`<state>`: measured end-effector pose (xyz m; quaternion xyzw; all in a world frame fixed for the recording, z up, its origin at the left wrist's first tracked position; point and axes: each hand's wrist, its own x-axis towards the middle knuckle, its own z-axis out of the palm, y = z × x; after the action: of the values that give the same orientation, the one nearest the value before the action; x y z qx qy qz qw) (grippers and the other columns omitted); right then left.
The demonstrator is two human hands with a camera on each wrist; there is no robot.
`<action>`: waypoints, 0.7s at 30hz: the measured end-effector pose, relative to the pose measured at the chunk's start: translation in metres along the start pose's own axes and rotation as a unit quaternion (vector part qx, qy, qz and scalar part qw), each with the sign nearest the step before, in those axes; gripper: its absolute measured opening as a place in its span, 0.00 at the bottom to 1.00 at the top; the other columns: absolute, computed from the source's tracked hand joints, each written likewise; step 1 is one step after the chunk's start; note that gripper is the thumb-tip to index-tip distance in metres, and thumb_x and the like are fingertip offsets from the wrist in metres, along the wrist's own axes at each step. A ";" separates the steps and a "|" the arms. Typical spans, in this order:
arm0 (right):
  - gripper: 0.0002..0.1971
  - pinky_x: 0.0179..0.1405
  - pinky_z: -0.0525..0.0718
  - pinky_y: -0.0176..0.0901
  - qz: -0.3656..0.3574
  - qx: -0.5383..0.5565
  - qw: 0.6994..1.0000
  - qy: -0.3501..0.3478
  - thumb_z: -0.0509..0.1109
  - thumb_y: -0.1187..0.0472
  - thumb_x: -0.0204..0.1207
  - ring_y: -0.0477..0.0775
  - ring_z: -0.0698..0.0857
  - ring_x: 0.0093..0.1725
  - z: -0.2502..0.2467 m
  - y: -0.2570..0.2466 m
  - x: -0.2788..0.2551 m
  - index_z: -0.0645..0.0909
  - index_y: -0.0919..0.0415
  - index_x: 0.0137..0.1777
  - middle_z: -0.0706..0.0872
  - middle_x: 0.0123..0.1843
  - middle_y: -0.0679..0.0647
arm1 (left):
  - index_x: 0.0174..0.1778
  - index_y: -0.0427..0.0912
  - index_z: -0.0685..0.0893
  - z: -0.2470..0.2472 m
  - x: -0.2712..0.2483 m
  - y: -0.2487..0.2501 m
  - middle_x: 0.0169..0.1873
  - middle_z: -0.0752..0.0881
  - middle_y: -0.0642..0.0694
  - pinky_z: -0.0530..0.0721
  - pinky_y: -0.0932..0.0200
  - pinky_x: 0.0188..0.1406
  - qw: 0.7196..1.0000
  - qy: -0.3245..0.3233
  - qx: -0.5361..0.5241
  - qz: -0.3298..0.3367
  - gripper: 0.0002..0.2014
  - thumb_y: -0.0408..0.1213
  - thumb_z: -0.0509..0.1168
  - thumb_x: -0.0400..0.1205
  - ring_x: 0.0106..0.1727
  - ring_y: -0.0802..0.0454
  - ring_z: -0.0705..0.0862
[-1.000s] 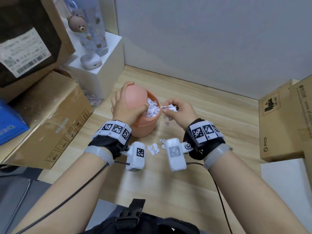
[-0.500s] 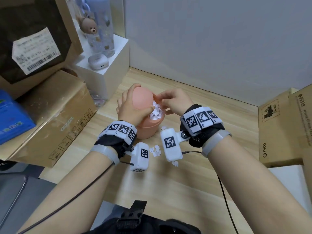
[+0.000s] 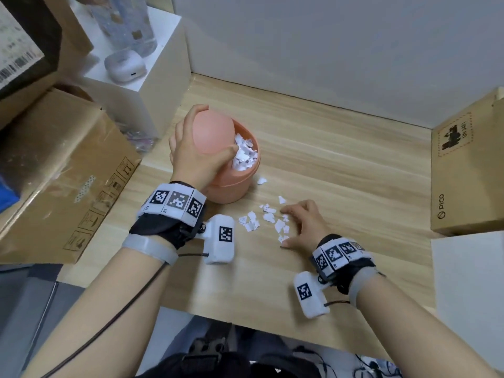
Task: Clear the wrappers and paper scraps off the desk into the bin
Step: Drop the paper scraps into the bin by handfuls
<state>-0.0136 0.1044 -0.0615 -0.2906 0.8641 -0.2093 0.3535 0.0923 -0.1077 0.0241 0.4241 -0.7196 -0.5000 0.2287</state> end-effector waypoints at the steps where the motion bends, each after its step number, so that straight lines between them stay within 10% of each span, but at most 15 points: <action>1: 0.39 0.59 0.66 0.29 -0.027 0.004 1.000 0.011 0.85 0.68 0.47 0.50 0.71 0.58 0.007 0.003 0.001 0.78 0.53 0.62 0.65 0.57 0.50 | 0.60 0.70 0.66 0.001 0.001 0.000 0.62 0.69 0.55 0.66 0.47 0.72 1.000 -0.001 -0.002 0.002 0.33 0.45 0.68 0.60 0.70 0.47 0.67; 5: 0.26 0.47 0.69 0.19 -0.079 0.031 0.996 0.038 0.83 0.72 0.49 0.48 0.74 0.49 0.021 0.008 0.009 0.85 0.61 0.51 0.70 0.51 0.48 | 0.57 0.73 0.64 0.002 0.000 -0.002 0.68 0.71 0.51 0.68 0.43 0.72 1.000 0.003 -0.008 0.009 0.33 0.50 0.68 0.57 0.71 0.45 0.69; 11: 0.01 0.38 0.64 0.32 -0.067 -0.037 0.996 0.034 0.73 0.70 0.66 0.51 0.77 0.40 0.020 0.004 0.016 0.84 0.66 0.37 0.77 0.39 0.49 | 0.58 0.72 0.65 0.002 0.000 -0.001 0.68 0.72 0.51 0.69 0.43 0.71 1.000 -0.003 -0.003 0.011 0.33 0.51 0.68 0.57 0.71 0.44 0.70; 21: 0.11 0.50 0.77 0.44 -0.013 0.072 0.994 0.083 0.78 0.62 0.61 0.50 0.77 0.46 0.032 -0.036 0.027 0.84 0.59 0.43 0.74 0.46 0.52 | 0.60 0.69 0.65 0.000 0.001 -0.001 0.65 0.70 0.55 0.67 0.46 0.72 1.000 -0.021 -0.003 0.010 0.33 0.46 0.68 0.60 0.70 0.46 0.69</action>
<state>0.0072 0.0551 -0.0751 -0.2569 0.8694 -0.2988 0.2982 0.0925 -0.1085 0.0237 0.4060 -0.7266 -0.5088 0.2200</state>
